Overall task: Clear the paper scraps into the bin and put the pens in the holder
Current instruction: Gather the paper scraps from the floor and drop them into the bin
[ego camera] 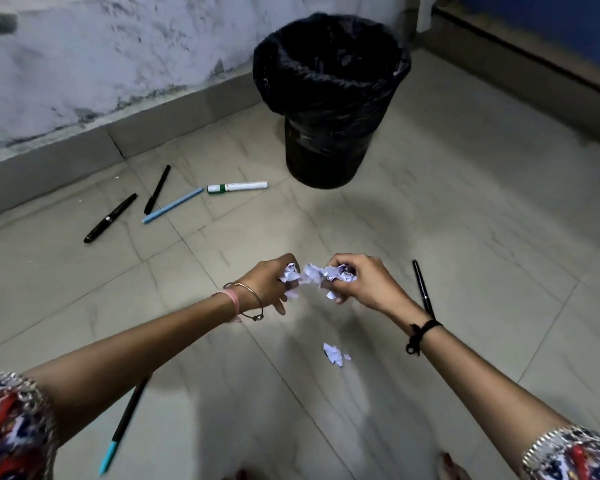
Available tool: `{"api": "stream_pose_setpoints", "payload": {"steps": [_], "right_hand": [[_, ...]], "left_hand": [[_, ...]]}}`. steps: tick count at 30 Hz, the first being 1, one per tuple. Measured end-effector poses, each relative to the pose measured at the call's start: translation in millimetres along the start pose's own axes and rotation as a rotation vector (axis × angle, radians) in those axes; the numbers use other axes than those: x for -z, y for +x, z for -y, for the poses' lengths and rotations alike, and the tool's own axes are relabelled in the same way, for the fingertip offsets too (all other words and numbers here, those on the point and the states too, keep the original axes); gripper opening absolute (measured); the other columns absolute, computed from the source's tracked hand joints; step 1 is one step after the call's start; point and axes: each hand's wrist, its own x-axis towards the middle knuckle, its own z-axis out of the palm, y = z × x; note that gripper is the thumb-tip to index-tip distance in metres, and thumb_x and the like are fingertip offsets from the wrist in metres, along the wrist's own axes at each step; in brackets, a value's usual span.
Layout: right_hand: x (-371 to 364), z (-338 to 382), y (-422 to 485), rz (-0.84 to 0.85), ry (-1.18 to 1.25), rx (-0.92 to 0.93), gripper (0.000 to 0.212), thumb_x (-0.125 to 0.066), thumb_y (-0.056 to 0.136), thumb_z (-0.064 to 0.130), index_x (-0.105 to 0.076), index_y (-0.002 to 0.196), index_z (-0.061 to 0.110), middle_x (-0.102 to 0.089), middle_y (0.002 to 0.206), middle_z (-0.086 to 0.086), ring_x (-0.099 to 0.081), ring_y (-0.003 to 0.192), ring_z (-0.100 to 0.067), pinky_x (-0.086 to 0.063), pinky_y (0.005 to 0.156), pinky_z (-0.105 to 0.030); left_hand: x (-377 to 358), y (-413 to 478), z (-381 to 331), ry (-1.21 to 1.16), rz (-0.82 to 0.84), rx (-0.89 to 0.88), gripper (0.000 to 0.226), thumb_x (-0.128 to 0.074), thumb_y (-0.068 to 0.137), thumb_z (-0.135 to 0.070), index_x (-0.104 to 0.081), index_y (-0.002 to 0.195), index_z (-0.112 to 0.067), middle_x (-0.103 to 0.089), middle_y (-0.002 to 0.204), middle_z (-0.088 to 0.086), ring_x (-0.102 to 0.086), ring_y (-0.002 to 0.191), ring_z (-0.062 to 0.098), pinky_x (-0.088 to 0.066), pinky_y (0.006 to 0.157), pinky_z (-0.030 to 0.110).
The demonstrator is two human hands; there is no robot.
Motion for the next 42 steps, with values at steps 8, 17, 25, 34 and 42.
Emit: {"api": "stream_pose_setpoints", "payload": {"steps": [8, 17, 25, 34, 42], "right_hand": [[95, 102, 34, 0.019, 0.161, 0.157, 0.012, -0.070, 0.083, 0.003, -0.058, 0.079, 0.002, -0.064, 0.062, 0.001, -0.063, 0.050, -0.004, -0.050, 0.056, -0.016], [196, 185, 142, -0.206, 0.142, 0.195, 0.015, -0.072, 0.080, 0.005, -0.063, 0.088, -0.004, -0.064, 0.076, -0.005, -0.066, 0.068, -0.020, -0.058, 0.082, -0.044], [206, 193, 208, -0.290, 0.105, -0.109, 0.048, -0.070, 0.083, 0.017, -0.052, 0.127, 0.011, -0.052, 0.112, -0.005, -0.068, 0.082, -0.024, -0.057, 0.087, -0.041], [198, 177, 181, -0.426, 0.231, -0.002, 0.017, -0.063, 0.083, -0.002, -0.069, 0.073, 0.011, -0.070, 0.076, -0.013, -0.069, 0.061, -0.019, -0.062, 0.067, -0.029], [154, 134, 118, -0.266, 0.131, 0.070, 0.010, -0.067, 0.083, 0.001, -0.069, 0.077, 0.009, -0.067, 0.071, -0.010, -0.066, 0.060, -0.017, -0.060, 0.069, -0.026]], "left_hand": [[87, 20, -111, -0.233, -0.064, -0.176, 0.020, -0.047, 0.092, -0.001, -0.041, 0.077, -0.011, -0.045, 0.068, 0.004, -0.056, 0.042, -0.003, -0.052, 0.043, 0.016], [175, 98, -233, -0.333, -0.250, -0.234, 0.032, -0.042, 0.093, 0.002, -0.043, 0.065, -0.013, -0.045, 0.067, 0.001, -0.050, 0.057, 0.007, -0.052, 0.048, 0.014], [193, 165, -254, -0.349, -0.383, 0.014, 0.057, -0.050, 0.079, 0.014, -0.038, 0.126, -0.016, -0.048, 0.089, 0.011, -0.042, 0.059, 0.018, -0.035, 0.050, 0.027], [177, 156, -233, -0.470, -0.361, -0.137, 0.020, -0.053, 0.083, 0.003, -0.057, 0.086, -0.016, -0.063, 0.085, 0.005, -0.060, 0.081, 0.013, -0.051, 0.067, 0.024], [132, 109, -184, -0.282, -0.266, -0.167, 0.023, -0.052, 0.087, 0.000, -0.057, 0.072, -0.017, -0.064, 0.071, 0.001, -0.063, 0.060, 0.004, -0.052, 0.053, 0.014]]}}
